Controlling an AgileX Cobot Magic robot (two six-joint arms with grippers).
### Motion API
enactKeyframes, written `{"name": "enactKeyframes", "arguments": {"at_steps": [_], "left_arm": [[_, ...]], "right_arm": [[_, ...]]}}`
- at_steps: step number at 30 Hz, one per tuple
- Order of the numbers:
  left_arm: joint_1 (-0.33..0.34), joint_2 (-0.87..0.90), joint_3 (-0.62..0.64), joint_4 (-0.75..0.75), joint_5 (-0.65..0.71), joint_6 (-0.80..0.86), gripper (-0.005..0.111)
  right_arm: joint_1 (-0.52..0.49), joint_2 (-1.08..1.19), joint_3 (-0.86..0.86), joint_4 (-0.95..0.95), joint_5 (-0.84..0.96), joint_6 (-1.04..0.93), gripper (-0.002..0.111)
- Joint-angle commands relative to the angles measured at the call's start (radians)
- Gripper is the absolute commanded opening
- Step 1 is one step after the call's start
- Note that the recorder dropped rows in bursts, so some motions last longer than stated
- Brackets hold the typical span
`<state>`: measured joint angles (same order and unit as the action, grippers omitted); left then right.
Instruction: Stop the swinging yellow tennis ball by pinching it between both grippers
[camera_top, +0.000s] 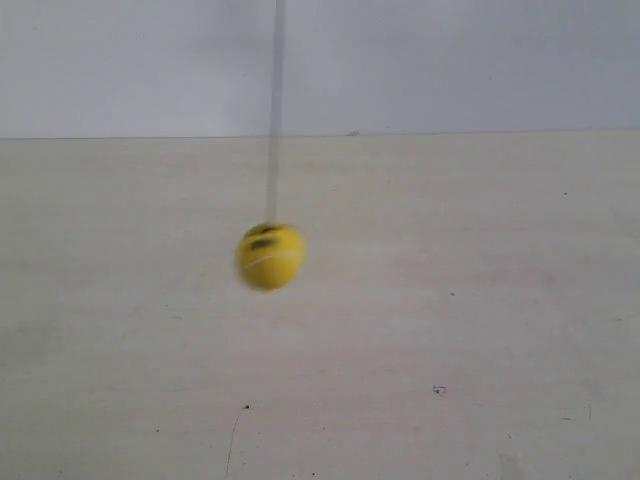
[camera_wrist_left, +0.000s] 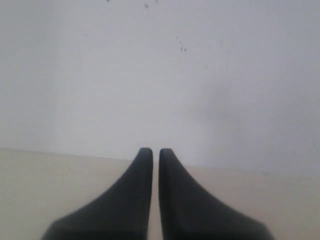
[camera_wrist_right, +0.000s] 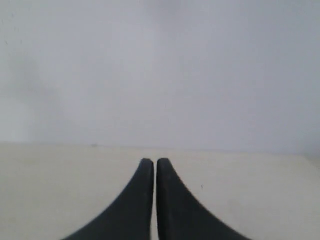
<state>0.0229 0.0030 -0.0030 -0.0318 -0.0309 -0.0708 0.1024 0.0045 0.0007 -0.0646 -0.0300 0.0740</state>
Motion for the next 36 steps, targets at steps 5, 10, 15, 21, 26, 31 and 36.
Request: {"name": "enactKeyframes", "arguments": {"at_steps": [5, 10, 15, 21, 26, 31, 36], "left_arm": [[0.002, -0.003, 0.003, -0.013, -0.111, -0.163, 0.005], [0.002, -0.003, 0.003, -0.013, -0.111, -0.165, 0.005], [0.002, -0.003, 0.003, -0.013, -0.113, -0.256, 0.005], [0.002, -0.003, 0.003, 0.032, -0.201, -0.377, 0.005], [0.002, -0.003, 0.003, 0.413, -0.341, -0.610, 0.005], [0.002, -0.003, -0.065, 0.676, -0.528, -0.718, 0.005], [0.002, 0.072, -0.179, 0.686, -0.473, -0.753, 0.005]], "right_arm": [[-0.001, -0.005, -0.001, 0.009, -0.124, 0.108, 0.000], [-0.001, -0.005, -0.001, 0.009, -0.124, 0.170, 0.000], [-0.001, -0.005, -0.001, 0.009, -0.139, 0.210, 0.000], [-0.001, -0.005, -0.001, 0.009, -0.245, 0.252, 0.000], [-0.001, -0.005, -0.001, -0.024, -0.433, 0.260, 0.000], [-0.001, -0.005, -0.020, -0.083, -0.526, 0.260, 0.000], [-0.001, 0.113, -0.125, -0.109, -0.521, 0.260, 0.000]]}}
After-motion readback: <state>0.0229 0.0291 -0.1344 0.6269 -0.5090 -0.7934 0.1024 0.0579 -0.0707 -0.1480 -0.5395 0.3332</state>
